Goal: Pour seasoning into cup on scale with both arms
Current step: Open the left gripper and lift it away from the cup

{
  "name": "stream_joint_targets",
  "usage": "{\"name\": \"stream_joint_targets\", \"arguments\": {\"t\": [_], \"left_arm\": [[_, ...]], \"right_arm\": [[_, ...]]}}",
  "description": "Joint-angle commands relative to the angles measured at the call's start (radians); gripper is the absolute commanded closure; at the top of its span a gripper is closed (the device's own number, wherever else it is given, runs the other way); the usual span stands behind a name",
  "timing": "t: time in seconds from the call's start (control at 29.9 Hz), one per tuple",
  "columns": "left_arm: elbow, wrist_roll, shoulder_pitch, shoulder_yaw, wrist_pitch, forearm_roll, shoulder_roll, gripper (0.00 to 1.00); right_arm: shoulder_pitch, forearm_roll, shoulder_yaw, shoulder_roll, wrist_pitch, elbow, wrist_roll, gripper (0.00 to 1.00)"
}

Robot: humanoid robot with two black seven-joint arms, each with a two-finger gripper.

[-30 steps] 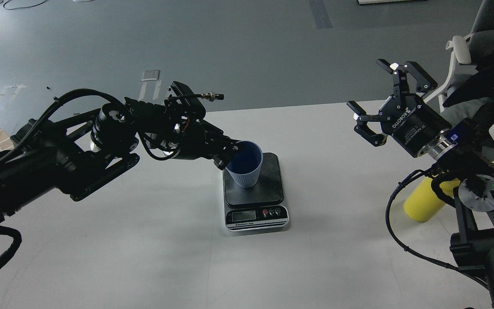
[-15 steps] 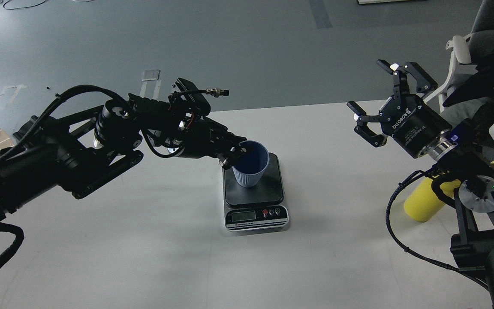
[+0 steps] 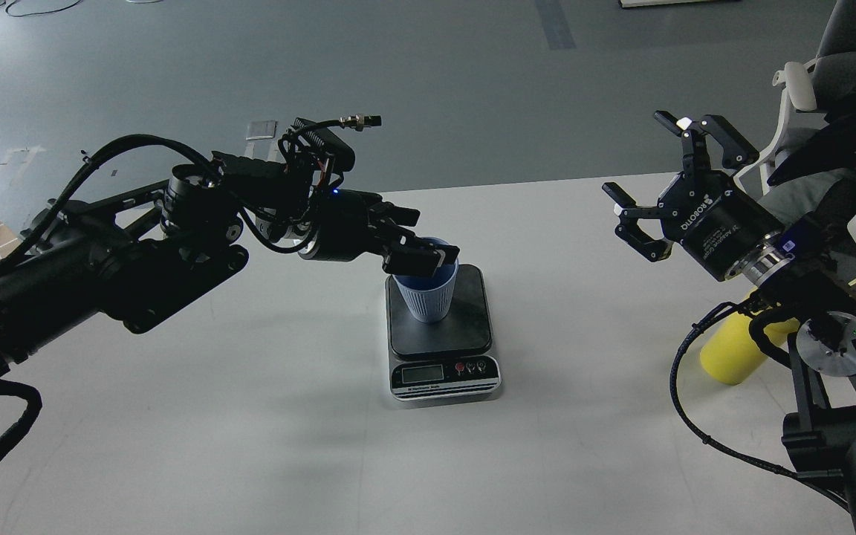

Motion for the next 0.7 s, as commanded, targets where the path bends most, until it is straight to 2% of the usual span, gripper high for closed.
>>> {"name": "stream_joint_targets", "arguments": {"t": [0.0, 0.1, 0.2, 0.33, 0.4, 0.57, 0.67], "left_arm": [[0.011, 0.0, 0.011, -0.046, 0.036, -0.133, 0.007, 0.02], [0.04, 0.0, 0.032, -0.13, 0.08, -0.27, -0.008, 0.02], [0.152, 0.0, 0.074, -0.21, 0.14, -0.487, -0.046, 0.02], [0.202, 0.0, 0.098, -0.233, 0.172, -0.727, -0.085, 0.02], [0.215, 0.0, 0.104, -0.247, 0.211, -0.971, -0.094, 0.02], [0.214, 0.0, 0.144, -0.25, 0.218, -1.206, -0.112, 0.02], [0.211, 0.0, 0.189, -0.301, 0.212, -1.223, -0.128, 0.02]], "right_arm": [[-0.001, 0.0, 0.011, 0.0, 0.0, 0.005, 0.0, 0.0], [0.0, 0.0, 0.02, 0.0, 0.0, 0.012, 0.0, 0.0], [-0.001, 0.0, 0.02, 0.0, 0.0, 0.012, 0.0, 0.0], [-0.001, 0.0, 0.018, 0.0, 0.0, 0.012, 0.0, 0.0], [-0.001, 0.0, 0.017, 0.0, 0.0, 0.015, 0.0, 0.0], [-0.001, 0.0, 0.014, 0.0, 0.0, 0.015, 0.0, 0.0], [-0.001, 0.002, 0.02, 0.0, 0.0, 0.015, 0.0, 0.0]]}}
